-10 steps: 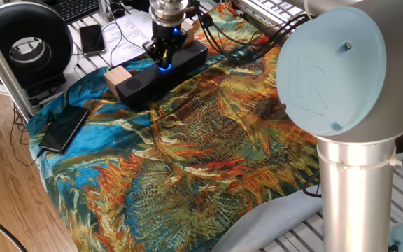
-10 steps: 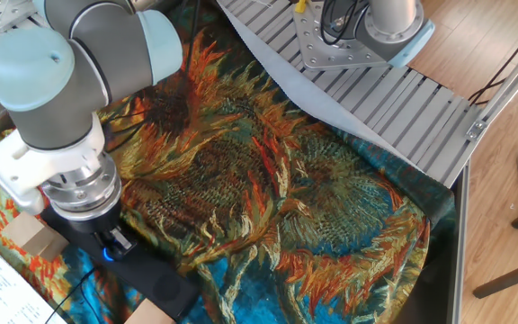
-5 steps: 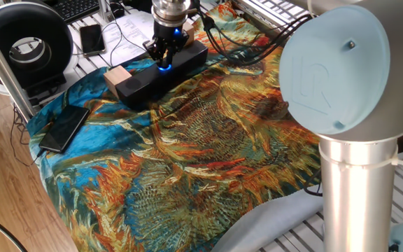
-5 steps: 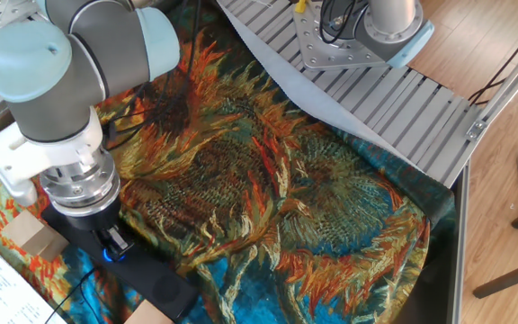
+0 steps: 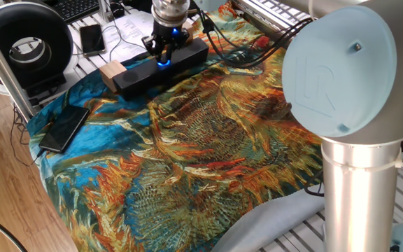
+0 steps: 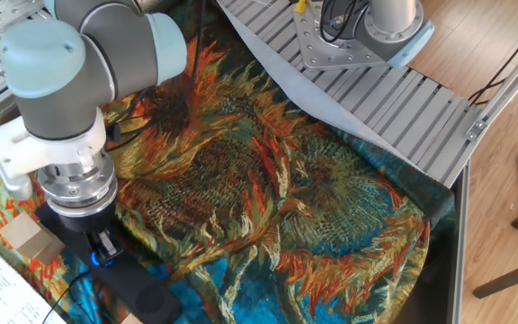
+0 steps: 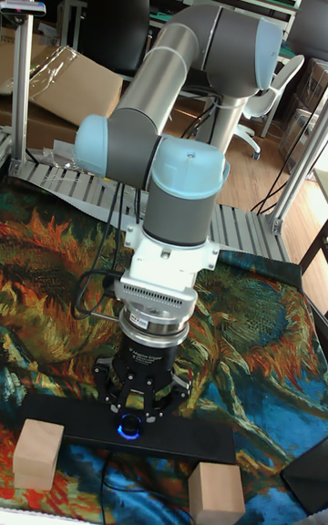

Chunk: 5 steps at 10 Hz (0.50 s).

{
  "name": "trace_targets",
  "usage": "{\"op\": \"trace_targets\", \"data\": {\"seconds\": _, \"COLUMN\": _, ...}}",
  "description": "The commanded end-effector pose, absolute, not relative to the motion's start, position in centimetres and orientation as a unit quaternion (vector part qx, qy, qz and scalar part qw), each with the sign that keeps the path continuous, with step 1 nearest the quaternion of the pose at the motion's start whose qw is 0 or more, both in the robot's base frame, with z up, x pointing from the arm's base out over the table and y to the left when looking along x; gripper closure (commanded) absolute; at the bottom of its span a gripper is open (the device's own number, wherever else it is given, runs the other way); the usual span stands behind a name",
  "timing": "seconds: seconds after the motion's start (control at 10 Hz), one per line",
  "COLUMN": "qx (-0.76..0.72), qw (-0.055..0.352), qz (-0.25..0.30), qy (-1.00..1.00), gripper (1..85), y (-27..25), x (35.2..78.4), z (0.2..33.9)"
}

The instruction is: Turn the knob to increase the volume of the speaker

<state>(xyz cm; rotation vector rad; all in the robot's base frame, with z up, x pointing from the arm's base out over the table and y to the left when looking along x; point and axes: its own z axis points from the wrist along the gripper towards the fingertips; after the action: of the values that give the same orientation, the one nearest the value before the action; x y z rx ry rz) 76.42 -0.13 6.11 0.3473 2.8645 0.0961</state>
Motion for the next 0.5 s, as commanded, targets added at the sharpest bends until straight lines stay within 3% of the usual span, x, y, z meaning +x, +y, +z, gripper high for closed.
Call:
{"op": "trace_targets", "data": {"seconds": 0.0, "qx": 0.129, "qw": 0.138, "qz": 0.033, "qy": 0.981, "gripper": 60.0, "y": -0.4, "x": 76.9, "z": 6.0}}
{"op": "trace_targets", "data": {"seconds": 0.2, "qx": 0.109, "qw": 0.125, "qz": 0.039, "qy": 0.985, "gripper": 46.3, "y": 0.2, "x": 76.3, "z": 5.8}}
{"op": "trace_targets", "data": {"seconds": 0.4, "qx": 0.061, "qw": 0.094, "qz": 0.043, "qy": 0.993, "gripper": 45.7, "y": 0.6, "x": 74.6, "z": 5.6}}
